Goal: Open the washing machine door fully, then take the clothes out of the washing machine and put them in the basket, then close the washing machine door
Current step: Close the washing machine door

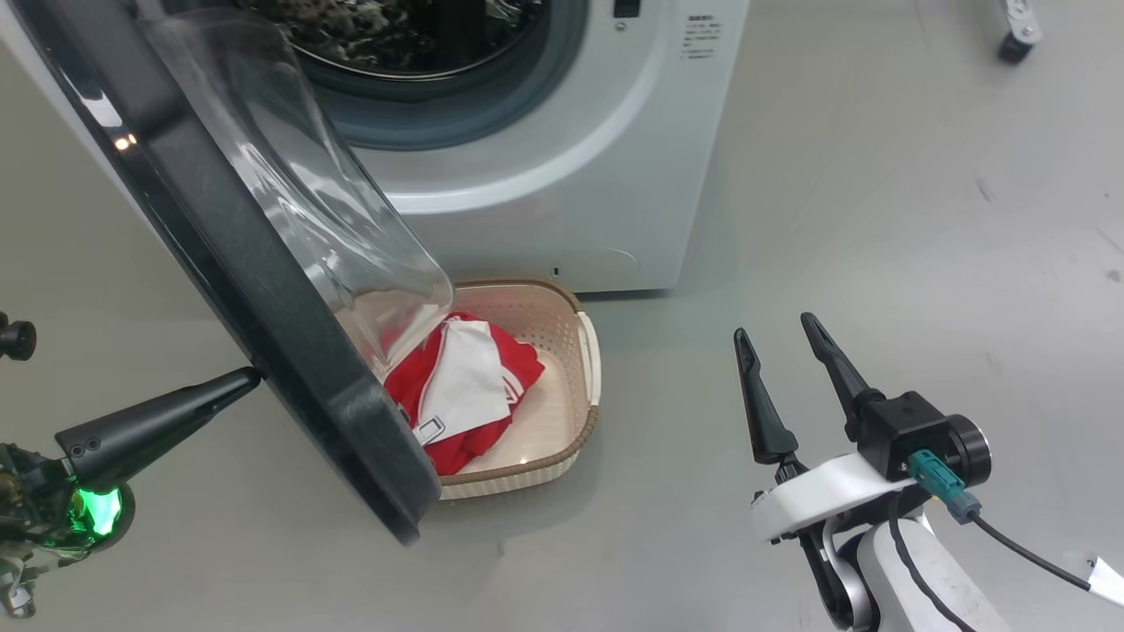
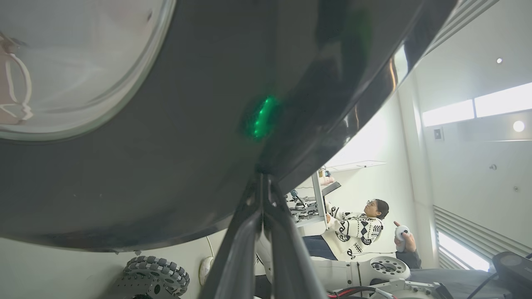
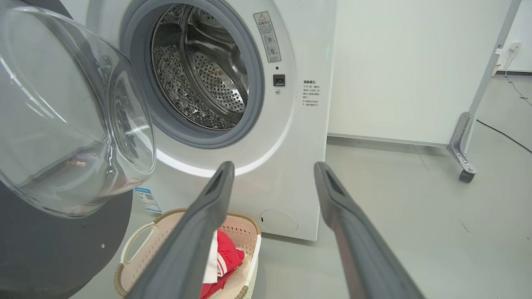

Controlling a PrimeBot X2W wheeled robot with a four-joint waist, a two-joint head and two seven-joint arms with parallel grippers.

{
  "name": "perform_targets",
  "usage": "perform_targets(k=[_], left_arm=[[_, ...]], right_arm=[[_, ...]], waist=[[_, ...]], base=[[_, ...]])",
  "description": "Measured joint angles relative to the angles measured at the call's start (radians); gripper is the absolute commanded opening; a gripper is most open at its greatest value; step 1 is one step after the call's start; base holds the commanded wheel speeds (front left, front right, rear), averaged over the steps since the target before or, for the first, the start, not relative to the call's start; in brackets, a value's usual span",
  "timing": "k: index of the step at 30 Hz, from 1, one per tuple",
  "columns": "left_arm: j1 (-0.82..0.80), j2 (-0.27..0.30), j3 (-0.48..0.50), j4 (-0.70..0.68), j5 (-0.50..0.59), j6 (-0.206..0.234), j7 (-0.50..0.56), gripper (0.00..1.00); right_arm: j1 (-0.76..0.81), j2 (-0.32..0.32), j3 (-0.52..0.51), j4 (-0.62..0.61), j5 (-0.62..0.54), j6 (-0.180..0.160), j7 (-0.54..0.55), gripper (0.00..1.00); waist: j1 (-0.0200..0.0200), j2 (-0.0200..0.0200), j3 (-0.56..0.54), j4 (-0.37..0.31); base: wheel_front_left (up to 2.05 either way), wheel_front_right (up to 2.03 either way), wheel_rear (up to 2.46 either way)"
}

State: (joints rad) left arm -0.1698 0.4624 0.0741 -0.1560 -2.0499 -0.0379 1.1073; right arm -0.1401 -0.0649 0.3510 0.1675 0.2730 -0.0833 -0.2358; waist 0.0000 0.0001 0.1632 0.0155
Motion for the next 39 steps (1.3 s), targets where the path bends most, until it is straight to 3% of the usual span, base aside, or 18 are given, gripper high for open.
perform_targets(k=[14, 25, 39], left_arm=[[-0.103, -0.026, -0.051, -0.068, -0.004, 0.072, -0.024, 0.0], [-0.262, -0.046, -0.097, -0.072, -0.005, 0.132, -0.054, 0.0], [-0.456, -0.046, -0.095, -0.001, -0.007, 0.154, -0.129, 0.0]], right_arm=[[-0.049, 0.003, 0.013, -0.01, 0.001, -0.007, -0.008, 1.0], [-0.094, 0.005, 0.035, -0.028, 0.001, -0.007, -0.01, 1.0], [-0.149, 0.008, 0.065, -0.045, 0.04, -0.013, -0.012, 1.0]], waist=[[0.0, 0.0, 0.084, -0.135], [0.0, 0.0, 0.181, -0.201], [0.0001, 0.0, 0.305, -0.265]], base=[[0.0, 0.0, 0.0], [0.0, 0.0, 0.0], [0.0, 0.0, 0.0]])
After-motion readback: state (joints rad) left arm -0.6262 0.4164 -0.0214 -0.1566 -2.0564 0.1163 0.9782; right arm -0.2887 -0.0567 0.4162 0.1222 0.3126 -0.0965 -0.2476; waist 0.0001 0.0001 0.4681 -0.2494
